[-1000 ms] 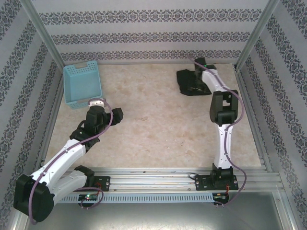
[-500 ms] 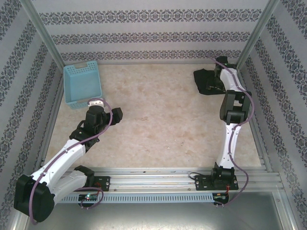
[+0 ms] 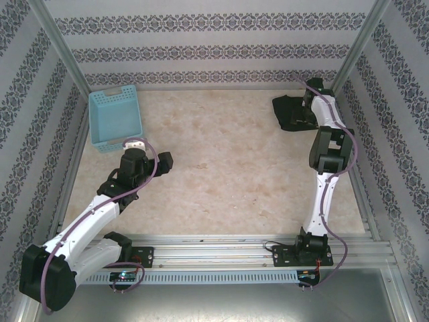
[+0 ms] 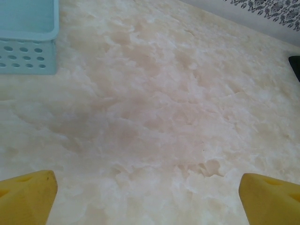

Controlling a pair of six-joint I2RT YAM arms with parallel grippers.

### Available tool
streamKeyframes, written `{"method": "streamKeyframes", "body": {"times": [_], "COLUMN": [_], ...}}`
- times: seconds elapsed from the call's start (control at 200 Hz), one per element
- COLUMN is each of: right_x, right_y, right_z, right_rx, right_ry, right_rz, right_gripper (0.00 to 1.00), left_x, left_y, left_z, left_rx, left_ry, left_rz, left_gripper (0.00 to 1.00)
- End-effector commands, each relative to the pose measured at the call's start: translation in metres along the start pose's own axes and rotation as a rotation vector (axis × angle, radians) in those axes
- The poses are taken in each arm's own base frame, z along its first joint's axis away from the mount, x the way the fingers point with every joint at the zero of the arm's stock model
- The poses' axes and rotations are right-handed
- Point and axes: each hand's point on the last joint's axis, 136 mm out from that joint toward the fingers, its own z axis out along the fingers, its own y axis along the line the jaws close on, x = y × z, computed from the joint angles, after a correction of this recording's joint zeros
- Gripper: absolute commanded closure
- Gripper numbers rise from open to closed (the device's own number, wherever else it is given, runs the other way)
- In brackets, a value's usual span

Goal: Fold the inside-out t-shirt

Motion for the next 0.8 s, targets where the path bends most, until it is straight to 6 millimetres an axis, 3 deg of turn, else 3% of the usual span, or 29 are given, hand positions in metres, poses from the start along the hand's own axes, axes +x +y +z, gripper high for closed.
{"method": "streamKeyframes", "body": {"times": [0.0,0.19,0.465,0.52,0.605,0.794], "right_x": [-0.003,0.023,0.092,0.106,0.119,0.138], "right_y": [-0.006,0.012,0.048,0.047,0.045,0.031], "right_z": [-0.053,-0.111,-0.163,-0.166,-0.171,-0.157], "right_rx": [-0.004,-0.145,-0.384,-0.409,-0.444,-0.308], "right_ry": [-0.100,-0.217,-0.421,-0.488,-0.583,-0.707], "right_rz": [0.014,0.049,0.136,0.166,0.183,0.117], "right_gripper": [0.11,0.09,0.07,0.02,0.02,0.02], "left_x": [-0.005,-0.018,-0.049,-0.050,-0.048,-0.038], "left_y": [0.016,0.033,0.067,0.071,0.072,0.083], "left_z": [-0.005,-0.012,-0.001,0.004,0.015,0.031], "left_rx": [-0.081,-0.188,-0.432,-0.458,-0.466,-0.499], "left_ry": [-0.007,-0.063,-0.240,-0.256,-0.266,-0.242], "left_rz": [0.042,0.065,0.235,0.276,0.326,0.393], "left_gripper": [0.00,0.00,0.00,0.00,0.00,0.00]}}
